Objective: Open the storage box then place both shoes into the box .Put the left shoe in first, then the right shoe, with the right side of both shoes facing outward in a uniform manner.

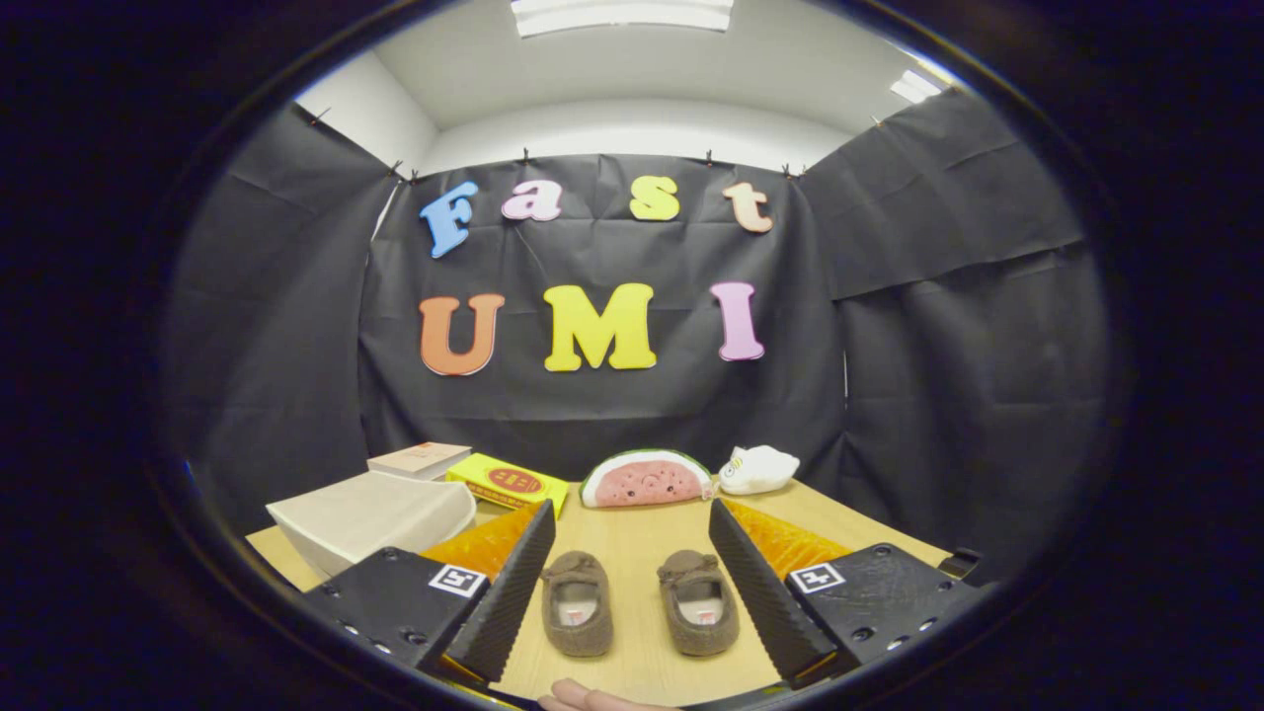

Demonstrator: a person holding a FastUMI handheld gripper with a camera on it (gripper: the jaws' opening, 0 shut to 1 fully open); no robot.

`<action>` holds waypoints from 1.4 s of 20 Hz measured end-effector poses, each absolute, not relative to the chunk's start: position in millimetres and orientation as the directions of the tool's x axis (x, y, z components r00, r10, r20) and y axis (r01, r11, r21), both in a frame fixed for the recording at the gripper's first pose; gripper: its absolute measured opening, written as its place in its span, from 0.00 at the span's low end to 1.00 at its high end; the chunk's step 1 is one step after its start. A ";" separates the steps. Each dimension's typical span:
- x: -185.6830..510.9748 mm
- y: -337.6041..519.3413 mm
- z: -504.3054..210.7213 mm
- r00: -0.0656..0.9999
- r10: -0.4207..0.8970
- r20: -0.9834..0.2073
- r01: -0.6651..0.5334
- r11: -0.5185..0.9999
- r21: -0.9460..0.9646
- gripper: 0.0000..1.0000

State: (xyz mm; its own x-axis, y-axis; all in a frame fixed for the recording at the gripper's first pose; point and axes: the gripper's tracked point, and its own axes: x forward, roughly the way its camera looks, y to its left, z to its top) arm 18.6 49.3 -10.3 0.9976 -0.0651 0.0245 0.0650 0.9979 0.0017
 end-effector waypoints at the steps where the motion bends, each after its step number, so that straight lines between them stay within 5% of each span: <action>1: 21.9 52.7 -13.8 0.998 -0.061 0.018 0.061 0.998 -0.002 0.95; 17: 100.3 108.4 -42.6 0.997 0.048 -0.056 -0.050 0.998 -0.027 0.95; 28: 167.1 220.5 -84.9 0.877 0.407 -0.254 -0.375 0.912 0.166 0.95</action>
State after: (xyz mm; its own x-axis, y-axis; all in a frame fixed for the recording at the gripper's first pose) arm 167.1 220.5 -84.9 0.8774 0.4068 -0.2545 -0.3748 0.9121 0.1661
